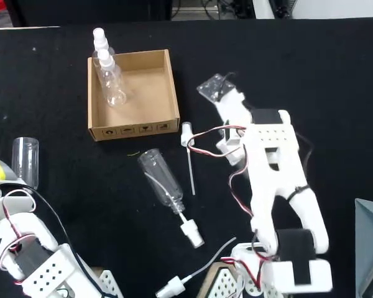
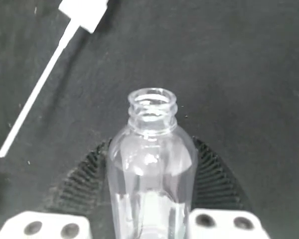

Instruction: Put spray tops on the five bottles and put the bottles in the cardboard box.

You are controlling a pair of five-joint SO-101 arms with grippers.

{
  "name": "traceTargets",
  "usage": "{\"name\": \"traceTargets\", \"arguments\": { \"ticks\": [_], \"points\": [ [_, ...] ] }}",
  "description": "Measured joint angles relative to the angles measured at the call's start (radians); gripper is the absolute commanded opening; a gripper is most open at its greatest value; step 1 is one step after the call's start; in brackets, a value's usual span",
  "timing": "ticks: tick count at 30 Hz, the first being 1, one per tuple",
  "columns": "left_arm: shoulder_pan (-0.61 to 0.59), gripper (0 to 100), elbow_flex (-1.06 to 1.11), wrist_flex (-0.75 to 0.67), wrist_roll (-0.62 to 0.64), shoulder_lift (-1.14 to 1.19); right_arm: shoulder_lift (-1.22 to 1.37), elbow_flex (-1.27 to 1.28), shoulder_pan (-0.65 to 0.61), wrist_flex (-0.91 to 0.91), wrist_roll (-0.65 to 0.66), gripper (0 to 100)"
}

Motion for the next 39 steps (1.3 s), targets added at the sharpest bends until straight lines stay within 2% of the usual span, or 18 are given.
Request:
{"name": "traceTargets", "arguments": {
  "ticks": [12, 18, 29, 39],
  "points": [
    [0.000, 19, 0.000, 0.000, 0.000, 0.000, -0.166, 0.000, 0.000, 0.000, -0.284, 12.3],
    [0.008, 19, 0.000, 0.000, 0.000, 0.000, -0.236, 0.011, 0.000, -0.002, -0.367, 12.3],
    [0.008, 19, 0.000, 0.000, 0.000, 0.000, -0.433, 0.261, -0.002, -0.138, -0.399, 12.1],
    [0.008, 19, 0.000, 0.000, 0.000, 0.000, -0.559, 0.354, -0.002, -0.146, -0.400, 12.1]
  ]
}}
